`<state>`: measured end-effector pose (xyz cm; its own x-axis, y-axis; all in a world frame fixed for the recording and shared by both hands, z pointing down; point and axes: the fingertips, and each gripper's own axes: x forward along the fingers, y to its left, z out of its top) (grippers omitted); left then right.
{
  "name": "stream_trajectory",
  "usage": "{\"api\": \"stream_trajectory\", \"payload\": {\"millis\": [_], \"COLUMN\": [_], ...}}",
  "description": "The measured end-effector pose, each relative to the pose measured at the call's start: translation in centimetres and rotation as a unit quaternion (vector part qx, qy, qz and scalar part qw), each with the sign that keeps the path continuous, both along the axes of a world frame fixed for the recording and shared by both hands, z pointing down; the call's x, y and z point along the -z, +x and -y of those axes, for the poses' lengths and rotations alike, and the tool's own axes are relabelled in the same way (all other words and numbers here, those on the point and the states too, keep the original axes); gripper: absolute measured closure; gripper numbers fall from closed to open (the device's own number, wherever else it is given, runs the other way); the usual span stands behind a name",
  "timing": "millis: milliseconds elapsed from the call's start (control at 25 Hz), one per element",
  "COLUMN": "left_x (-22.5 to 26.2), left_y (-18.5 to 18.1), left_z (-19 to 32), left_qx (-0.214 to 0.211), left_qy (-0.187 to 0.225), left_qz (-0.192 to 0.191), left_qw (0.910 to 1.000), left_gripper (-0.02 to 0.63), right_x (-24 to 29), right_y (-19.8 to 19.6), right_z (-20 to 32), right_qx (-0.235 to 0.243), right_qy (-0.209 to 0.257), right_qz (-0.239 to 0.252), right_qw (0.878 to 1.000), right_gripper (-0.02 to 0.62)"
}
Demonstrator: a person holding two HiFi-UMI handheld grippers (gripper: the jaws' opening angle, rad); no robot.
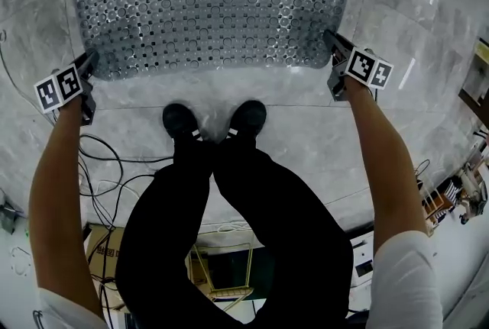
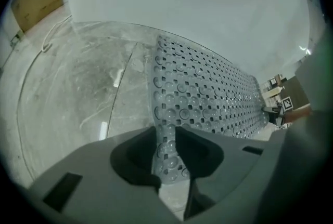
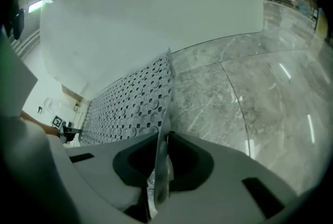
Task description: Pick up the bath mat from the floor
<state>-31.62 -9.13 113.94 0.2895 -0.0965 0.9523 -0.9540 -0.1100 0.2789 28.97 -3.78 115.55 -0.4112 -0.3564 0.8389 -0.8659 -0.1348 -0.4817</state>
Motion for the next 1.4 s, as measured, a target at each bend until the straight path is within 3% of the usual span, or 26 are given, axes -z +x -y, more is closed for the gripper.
{"api": "stream_trajectory", "payload": {"millis": [160,320,480,720,1080,1400], "left_x": [1.6,3.6,6.3,12.0,23.9,38.1], "left_y": [-0.1,1.2,2.1,4.1,10.0,12.1], "left_z": [0.0,0.4,0.7,1.4,1.5,-1.3], "left_qx": [-0.006,-0.007,0.023,0.044,0.029,0.012], "left_qy": [0.005,0.014,0.029,0.033,0.037,0.036], "left_qz": [-0.002,-0.013,-0.019,-0.069,-0.128,-0.174], "left_qw": [1.0,0.9998,0.9992,0.9961,0.9907,0.9841], "left_gripper": [0.581,0.584,0.586,0.588,0.594,0.597], "right_x": [1.4,3.8,6.6,12.6,23.9,37.7], "right_y": [-0.2,-1.4,-2.1,-4.2,-7.8,-11.2], "right_z": [0.0,0.4,0.9,2.4,1.8,-0.9], "right_qx": [0.023,0.036,0.047,0.058,0.05,0.125], "right_qy": [0.004,0.019,0.018,0.028,0.031,0.031], "right_qz": [0.003,-0.016,-0.034,-0.028,-0.02,0.018], "right_qw": [1.0,0.999,0.998,0.998,0.998,0.992], "right_gripper": [0.549,0.551,0.554,0.555,0.56,0.56]}}
